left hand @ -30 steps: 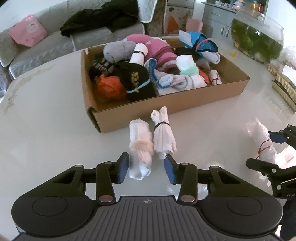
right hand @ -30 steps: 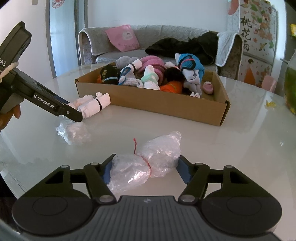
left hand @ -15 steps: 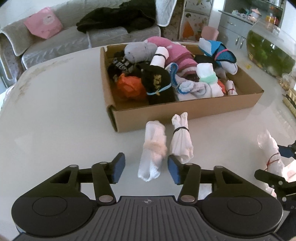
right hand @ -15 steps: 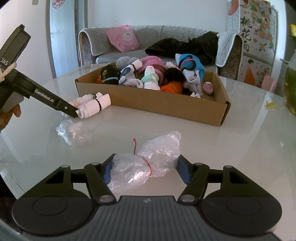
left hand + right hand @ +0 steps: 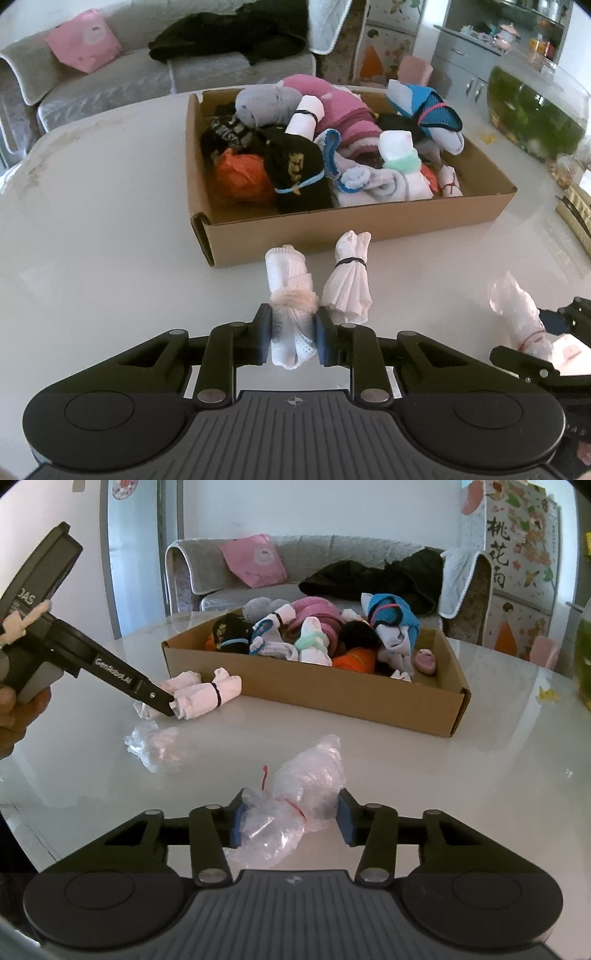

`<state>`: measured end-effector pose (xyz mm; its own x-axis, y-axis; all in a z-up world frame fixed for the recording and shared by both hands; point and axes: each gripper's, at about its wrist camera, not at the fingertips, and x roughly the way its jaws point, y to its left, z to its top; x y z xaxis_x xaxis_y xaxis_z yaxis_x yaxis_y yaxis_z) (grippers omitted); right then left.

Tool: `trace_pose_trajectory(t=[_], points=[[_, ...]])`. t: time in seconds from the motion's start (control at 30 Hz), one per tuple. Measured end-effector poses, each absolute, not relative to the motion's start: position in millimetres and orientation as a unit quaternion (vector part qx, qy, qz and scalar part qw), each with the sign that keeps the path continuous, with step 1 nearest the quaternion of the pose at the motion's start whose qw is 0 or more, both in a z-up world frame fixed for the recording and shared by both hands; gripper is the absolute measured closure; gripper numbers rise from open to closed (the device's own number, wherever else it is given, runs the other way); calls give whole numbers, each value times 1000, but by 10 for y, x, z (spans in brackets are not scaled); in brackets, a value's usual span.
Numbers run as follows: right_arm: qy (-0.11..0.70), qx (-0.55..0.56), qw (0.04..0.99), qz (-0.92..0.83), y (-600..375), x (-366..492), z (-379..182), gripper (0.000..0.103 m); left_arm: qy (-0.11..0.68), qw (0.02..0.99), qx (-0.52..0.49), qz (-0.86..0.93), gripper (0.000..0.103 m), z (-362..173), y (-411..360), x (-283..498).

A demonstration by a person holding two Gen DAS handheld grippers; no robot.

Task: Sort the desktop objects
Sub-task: 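Lift both held socks and carry them over the box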

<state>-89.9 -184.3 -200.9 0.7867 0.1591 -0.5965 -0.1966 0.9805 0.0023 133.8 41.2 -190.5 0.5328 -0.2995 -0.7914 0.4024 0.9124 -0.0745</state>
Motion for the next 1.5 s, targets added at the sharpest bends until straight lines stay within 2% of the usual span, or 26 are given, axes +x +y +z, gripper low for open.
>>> trace_pose_trajectory(t=[0.3, 0.7, 1.0, 1.27, 1.5], points=[[303, -26, 948, 92, -1858, -931, -1960, 72, 434, 878, 46, -196, 73, -1875, 481, 1242], [283, -21, 955, 91, -1904, -977, -1823, 74, 415, 889, 40, -189, 73, -1731, 549, 1085], [254, 5, 964, 80, -2196, -956, -1369, 74, 373, 907, 38, -193, 73, -1263, 643, 897], [216, -7, 973, 79, -2416, -427, -803, 74, 340, 918, 37, -201, 73, -818, 461, 1211], [226, -18, 970, 87, -2548, 300, -635, 74, 339, 917, 24, -208, 73, -653, 217, 1745]])
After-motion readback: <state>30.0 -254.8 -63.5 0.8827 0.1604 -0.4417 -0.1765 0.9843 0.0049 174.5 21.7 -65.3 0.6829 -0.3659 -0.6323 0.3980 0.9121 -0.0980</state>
